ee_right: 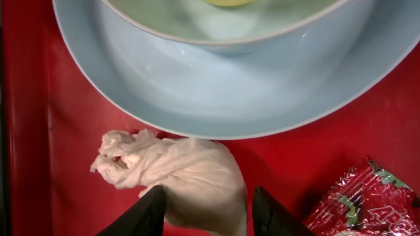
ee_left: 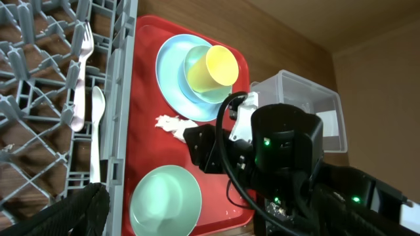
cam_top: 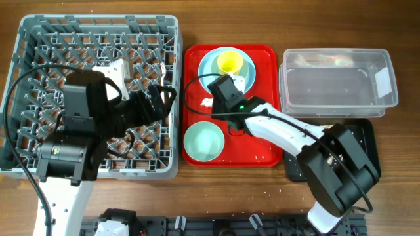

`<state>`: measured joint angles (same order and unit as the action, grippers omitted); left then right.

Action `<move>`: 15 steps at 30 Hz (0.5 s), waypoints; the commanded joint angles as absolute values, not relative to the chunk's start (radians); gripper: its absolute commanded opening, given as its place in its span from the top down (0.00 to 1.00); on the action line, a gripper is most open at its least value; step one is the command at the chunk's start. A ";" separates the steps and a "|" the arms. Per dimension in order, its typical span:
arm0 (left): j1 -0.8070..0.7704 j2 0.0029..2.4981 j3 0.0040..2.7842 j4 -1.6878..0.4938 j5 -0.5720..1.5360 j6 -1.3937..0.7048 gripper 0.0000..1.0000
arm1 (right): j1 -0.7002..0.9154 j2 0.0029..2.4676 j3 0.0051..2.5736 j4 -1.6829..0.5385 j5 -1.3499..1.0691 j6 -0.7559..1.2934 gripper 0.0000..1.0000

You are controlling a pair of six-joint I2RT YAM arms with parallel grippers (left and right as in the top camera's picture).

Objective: Sort waste into correct bins and load items into the dishwasher rack
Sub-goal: 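Grasp the crumpled white tissue with the right gripper, then carry the tissue to the clear plastic bin and drop it in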

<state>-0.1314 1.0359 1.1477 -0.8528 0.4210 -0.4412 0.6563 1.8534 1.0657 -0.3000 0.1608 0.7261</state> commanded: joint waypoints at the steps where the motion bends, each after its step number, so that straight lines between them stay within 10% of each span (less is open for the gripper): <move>1: -0.126 1.034 1.156 -0.850 0.434 -0.450 0.00 | 0.657 1.888 1.022 -0.253 0.157 0.754 0.57; 7: -0.126 1.034 1.156 -0.850 0.434 -0.450 0.00 | 0.657 1.887 1.023 -0.246 0.132 0.762 0.93; 15: -0.126 1.034 1.156 -0.850 0.434 -0.450 0.00 | 0.655 1.698 1.038 -0.300 0.013 0.625 0.96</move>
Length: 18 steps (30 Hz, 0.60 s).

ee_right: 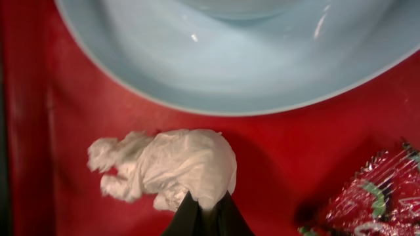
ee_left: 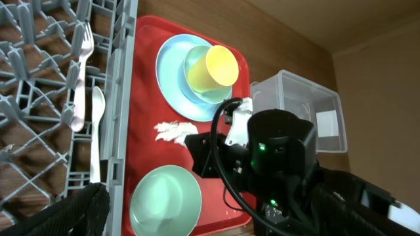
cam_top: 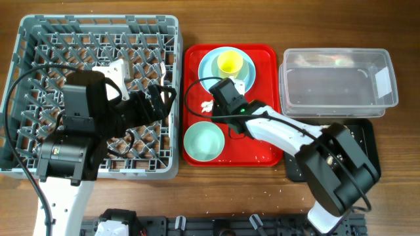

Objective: Sort waste into correct bins and load items into the dishwasher rack
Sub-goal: 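Carry the tissue to the clear plastic bin and drop it in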

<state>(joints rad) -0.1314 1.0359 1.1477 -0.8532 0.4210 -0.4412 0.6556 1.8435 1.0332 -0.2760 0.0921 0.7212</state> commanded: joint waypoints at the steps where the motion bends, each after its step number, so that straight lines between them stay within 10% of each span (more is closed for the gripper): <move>1: -0.126 1.034 1.156 -0.850 0.434 -0.450 0.00 | 0.655 1.644 1.038 -0.315 0.015 0.623 0.96; 9: -0.126 1.034 1.156 -0.850 0.434 -0.450 0.00 | 0.476 1.229 1.038 -0.619 0.393 0.575 0.96; 18: -0.126 1.034 1.156 -0.850 0.434 -0.450 0.00 | 0.093 1.294 1.032 -0.663 0.421 0.522 0.95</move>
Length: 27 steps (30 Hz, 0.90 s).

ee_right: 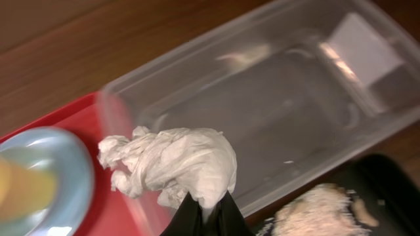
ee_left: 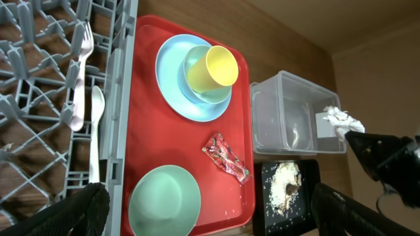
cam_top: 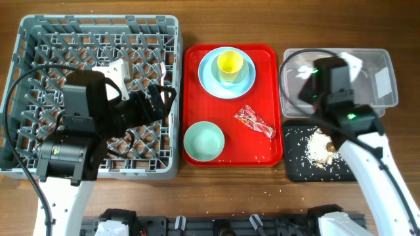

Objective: Sort waste into correct bins and load items into the dishwasher rack
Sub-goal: 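Carry the tissue to the clear plastic bin and drop it in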

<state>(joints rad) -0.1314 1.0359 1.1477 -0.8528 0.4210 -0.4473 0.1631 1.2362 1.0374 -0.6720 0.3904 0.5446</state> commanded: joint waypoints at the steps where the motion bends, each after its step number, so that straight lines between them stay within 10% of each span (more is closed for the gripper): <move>1: -0.126 1.034 1.156 -0.850 0.434 -0.450 0.00 | 0.066 1.328 1.032 -0.643 0.413 0.518 0.95; 5: -0.126 1.034 1.156 -0.850 0.434 -0.450 0.00 | 0.045 1.420 1.032 -0.588 0.362 0.433 0.92; 7: -0.126 1.034 1.156 -0.850 0.434 -0.450 0.00 | 0.045 1.467 1.032 -0.555 0.370 0.401 0.27; 9: -0.126 1.034 1.156 -0.850 0.434 -0.450 0.00 | 0.045 1.483 1.032 -0.528 0.370 0.337 0.01; 18: -0.126 1.034 1.156 -0.850 0.434 -0.450 0.00 | 0.046 1.327 1.103 -0.546 0.266 0.308 0.00; 22: -0.126 1.034 1.156 -0.850 0.434 -0.450 0.00 | 0.047 1.206 1.102 -0.612 -0.458 0.068 0.00; 27: -0.126 1.034 1.156 -0.850 0.434 -0.450 0.00 | 0.103 1.223 1.093 -0.802 -0.572 0.079 0.25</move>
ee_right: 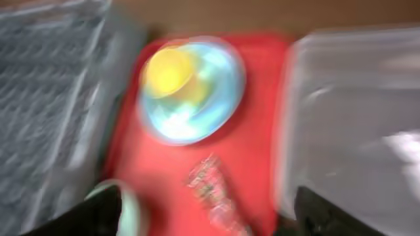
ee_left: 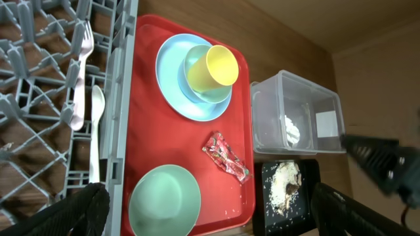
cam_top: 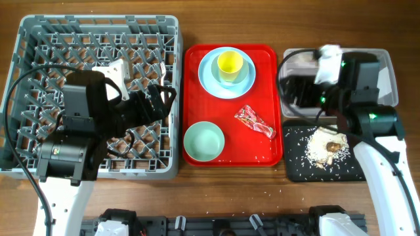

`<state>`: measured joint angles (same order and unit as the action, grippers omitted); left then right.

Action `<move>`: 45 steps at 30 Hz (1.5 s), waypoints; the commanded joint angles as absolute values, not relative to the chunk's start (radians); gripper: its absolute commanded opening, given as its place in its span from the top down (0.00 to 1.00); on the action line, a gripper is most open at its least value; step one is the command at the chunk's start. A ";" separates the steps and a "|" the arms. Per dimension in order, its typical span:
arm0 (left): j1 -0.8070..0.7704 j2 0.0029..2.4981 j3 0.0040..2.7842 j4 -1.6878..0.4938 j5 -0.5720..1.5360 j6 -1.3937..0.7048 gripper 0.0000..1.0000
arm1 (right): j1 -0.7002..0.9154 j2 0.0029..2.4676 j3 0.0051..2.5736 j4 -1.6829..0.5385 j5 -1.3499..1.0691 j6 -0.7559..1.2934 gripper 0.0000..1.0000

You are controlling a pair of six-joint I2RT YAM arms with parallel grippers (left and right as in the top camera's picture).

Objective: Sort waste into correct bins and load items into the dishwasher rack
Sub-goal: 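Carry the tissue to the clear plastic bin and drop it in, then move the right gripper to the red wrapper and grasp it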

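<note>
A crumpled white tissue [ee_left: 292, 129] lies inside the clear plastic bin [cam_top: 367, 72]. My right gripper [cam_top: 300, 92] hangs open and empty over the bin's left end; its wrist view is blurred and faces the red tray [cam_top: 262, 78]. On the tray are a red snack wrapper [cam_top: 254, 122], a green bowl [cam_top: 204, 141], and a yellow cup [cam_top: 230, 63] in a small bowl on a blue plate [cam_top: 210, 82]. My left gripper [cam_top: 161, 101] is open over the right edge of the grey rack [cam_top: 39, 52].
A black bin [cam_top: 354, 167] with rice scraps sits in front of the clear bin. A white fork [ee_left: 80, 72] and spoon [ee_left: 96, 124] lie in the rack near its right wall. Rice grains dot the tray's front and the table.
My right gripper held the tissue above the clear bin's left side; now it is open and the tissue lies in the bin. Its camera now faces the tray. The left arm is unchanged.
My right gripper stood open around the tissue on the tray below the blue plate. Then it was shut on the tissue. Then it held the tissue over the clear bin. Now the tissue is in the bin and the gripper is open.
</note>
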<state>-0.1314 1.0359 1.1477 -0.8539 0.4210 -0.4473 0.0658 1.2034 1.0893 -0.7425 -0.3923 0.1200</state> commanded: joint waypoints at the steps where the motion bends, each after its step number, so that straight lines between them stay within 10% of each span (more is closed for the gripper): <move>1: -0.126 1.034 1.156 -0.850 0.434 -0.450 0.00 | 0.120 1.230 1.084 -0.818 -0.568 0.082 0.27; 16: -0.126 1.034 1.156 -0.850 0.434 -0.450 0.00 | 0.516 1.477 1.019 -0.762 -0.033 0.186 0.45; 37: -0.126 1.034 1.156 -0.850 0.434 -0.450 0.00 | 0.517 1.851 1.019 -0.604 0.078 0.186 0.34; 45: -0.126 1.034 1.156 -0.850 0.434 -0.450 0.00 | 0.516 1.847 1.033 -0.611 -0.004 0.186 0.96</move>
